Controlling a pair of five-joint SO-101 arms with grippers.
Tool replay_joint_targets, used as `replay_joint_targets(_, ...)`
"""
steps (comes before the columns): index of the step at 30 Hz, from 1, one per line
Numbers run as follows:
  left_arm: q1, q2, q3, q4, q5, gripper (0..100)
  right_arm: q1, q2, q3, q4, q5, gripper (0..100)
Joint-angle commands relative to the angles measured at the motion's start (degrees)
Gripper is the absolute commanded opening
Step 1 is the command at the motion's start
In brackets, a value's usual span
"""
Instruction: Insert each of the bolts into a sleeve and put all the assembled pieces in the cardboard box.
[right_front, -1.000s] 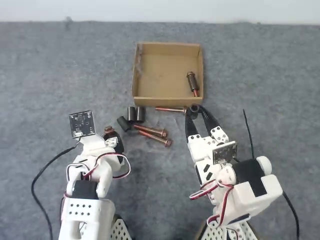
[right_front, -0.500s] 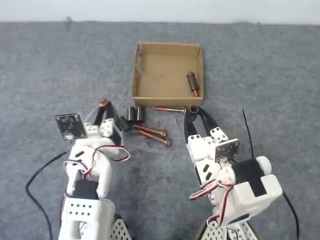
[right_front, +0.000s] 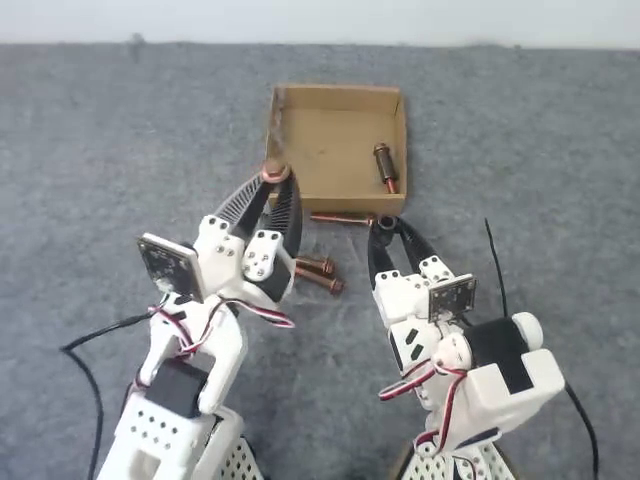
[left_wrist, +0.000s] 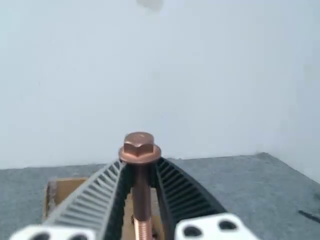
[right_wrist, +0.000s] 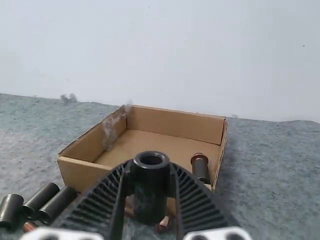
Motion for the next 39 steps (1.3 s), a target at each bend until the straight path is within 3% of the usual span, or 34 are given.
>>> replay_joint_targets(1, 1.2, 7.7, -8.9, 0.5, -0.4, 1, -1.3, -2.5, 1.8, 0.3, -0.6, 0.6)
replay_joint_targets(7, 1.5, 27.3, -20.9, 0.4, -0.4, 1, -0.9, -2.5, 1.8, 0.3, -0.6, 0.6)
replay_joint_targets(16, 10.7, 35.3, -23.3, 0.0, -0.5, 1, -0.9, -2.5, 1.8, 0.4, -0.6, 0.6)
replay_joint_targets(22, 11.0, 45.3, -23.2, -10.5, -0.6, 1, -2.3, -2.5, 1.8, 3.2, -0.6, 0.6)
replay_joint_targets(39, 11.5, 59.2, -23.2, -23.2, -0.5, 1, -1.9, -2.5, 1.8, 3.0, -0.4, 0.6)
